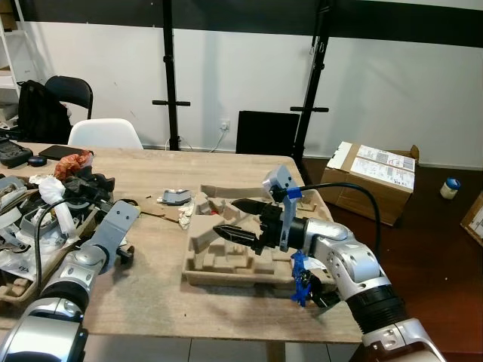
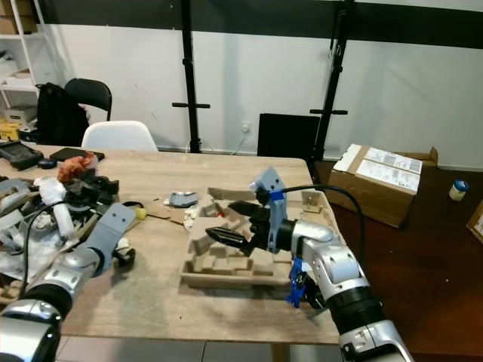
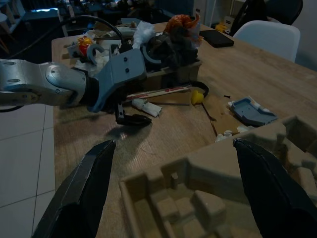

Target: Picking trash to rubbish bin

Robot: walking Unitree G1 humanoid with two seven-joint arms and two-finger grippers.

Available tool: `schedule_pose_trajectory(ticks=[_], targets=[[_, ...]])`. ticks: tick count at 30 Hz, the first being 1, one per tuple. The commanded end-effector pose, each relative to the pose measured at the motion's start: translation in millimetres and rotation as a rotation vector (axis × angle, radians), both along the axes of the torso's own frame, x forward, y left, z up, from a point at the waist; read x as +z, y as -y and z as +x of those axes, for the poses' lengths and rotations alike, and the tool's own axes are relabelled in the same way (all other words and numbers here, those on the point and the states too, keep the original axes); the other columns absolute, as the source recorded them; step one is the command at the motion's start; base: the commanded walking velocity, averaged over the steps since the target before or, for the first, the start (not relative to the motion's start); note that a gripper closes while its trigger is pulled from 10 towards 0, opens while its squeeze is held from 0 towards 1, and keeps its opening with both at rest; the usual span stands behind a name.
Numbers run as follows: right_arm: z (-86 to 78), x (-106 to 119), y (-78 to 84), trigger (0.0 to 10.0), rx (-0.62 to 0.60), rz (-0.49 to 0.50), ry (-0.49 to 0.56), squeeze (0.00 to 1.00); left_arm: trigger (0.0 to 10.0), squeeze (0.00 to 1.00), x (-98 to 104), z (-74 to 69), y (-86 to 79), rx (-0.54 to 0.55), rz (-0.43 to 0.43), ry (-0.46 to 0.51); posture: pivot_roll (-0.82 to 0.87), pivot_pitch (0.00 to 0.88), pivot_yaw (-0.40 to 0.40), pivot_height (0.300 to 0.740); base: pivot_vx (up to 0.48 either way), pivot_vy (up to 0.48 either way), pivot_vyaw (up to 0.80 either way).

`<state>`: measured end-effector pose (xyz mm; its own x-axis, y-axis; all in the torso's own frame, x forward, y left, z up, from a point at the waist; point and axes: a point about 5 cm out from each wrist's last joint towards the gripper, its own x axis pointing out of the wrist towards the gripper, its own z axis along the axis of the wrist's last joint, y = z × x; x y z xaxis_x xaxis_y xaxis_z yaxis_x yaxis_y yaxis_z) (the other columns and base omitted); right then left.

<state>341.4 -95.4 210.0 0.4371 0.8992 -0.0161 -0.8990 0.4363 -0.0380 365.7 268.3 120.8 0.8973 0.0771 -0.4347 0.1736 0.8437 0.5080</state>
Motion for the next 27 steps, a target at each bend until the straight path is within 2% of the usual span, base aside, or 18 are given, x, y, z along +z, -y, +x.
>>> schedule_pose_trajectory(ticks=[1,4,6,7,9,10,11,15,23,26,27], targets=[[-0.7,1,2.0,10.0,0.0,-0.002,0.005,0.0,10.0,0.0,-5,-5.1,-9.3,0.018,0.038,-0.054,0.09,0.0,-0.039,0.74,0.0,0.0,0.0],[-0.7,2,2.3,10.0,0.001,-0.003,0.005,0.0,10.0,0.0,-7,-7.3,-12.6,0.022,0.031,-0.072,0.09,0.0,-0.039,0.74,0.0,0.0,0.0],[-0.9,3,2.1,10.0,0.007,-0.006,0.011,0.0,10.0,0.0,-10,-9.0,-12.3,0.014,-0.02,-0.096,0.09,0.0,-0.04,0.74,0.0,0.0,0.0],[-0.5,3,2.0,10.0,0.008,-0.008,0.015,0.0,5.1,0.0,-9,-8.4,-10.0,-0.007,-0.044,-0.099,0.09,0.0,-0.041,0.74,0.0,0.0,0.0],[-0.2,4,2.0,10.0,0.008,-0.009,0.017,0.0,5.1,0.0,-9,-7.8,-8.4,-0.023,-0.058,-0.099,0.09,0.0,-0.041,0.74,0.0,0.0,0.0],[0.1,4,2.2,10.0,0.007,-0.01,0.018,0.0,1.5,0.0,-8,-6.9,-6.6,-0.039,-0.068,-0.097,0.09,0.0,-0.042,0.74,0.0,0.0,0.0],[0.5,5,2.4,10.0,0.005,-0.01,0.019,0.0,0.0,0.0,-7,-6.4,-5.2,-0.055,-0.072,-0.099,0.09,0.0,-0.043,0.74,0.0,0.0,0.0],[1.5,5,3.2,10.0,-0.004,-0.012,0.019,0.0,0.0,0.0,-6,-6.1,-4.3,-0.098,-0.031,-0.114,0.09,0.0,-0.043,0.74,0.0,0.0,0.0],[2.9,5,4.5,10.0,-0.018,-0.01,0.019,0.0,0.0,0.0,0,-4.1,-6.3,-0.093,-0.039,-0.091,0.09,0.0,-0.042,0.74,0.0,0.0,0.0],[3.9,5,4.9,10.0,-0.028,-0.004,0.02,0.0,0.0,0.0,7,-1.0,-6.4,-0.074,-0.114,-0.048,0.09,0.0,-0.04,0.74,0.0,0.0,0.0],[4.4,6,5.2,10.0,-0.033,0.0,0.02,0.0,0.0,0.0,11,0.9,-5.1,-0.065,-0.185,-0.02,0.09,0.0,-0.036,0.74,0.0,0.0,0.0]])
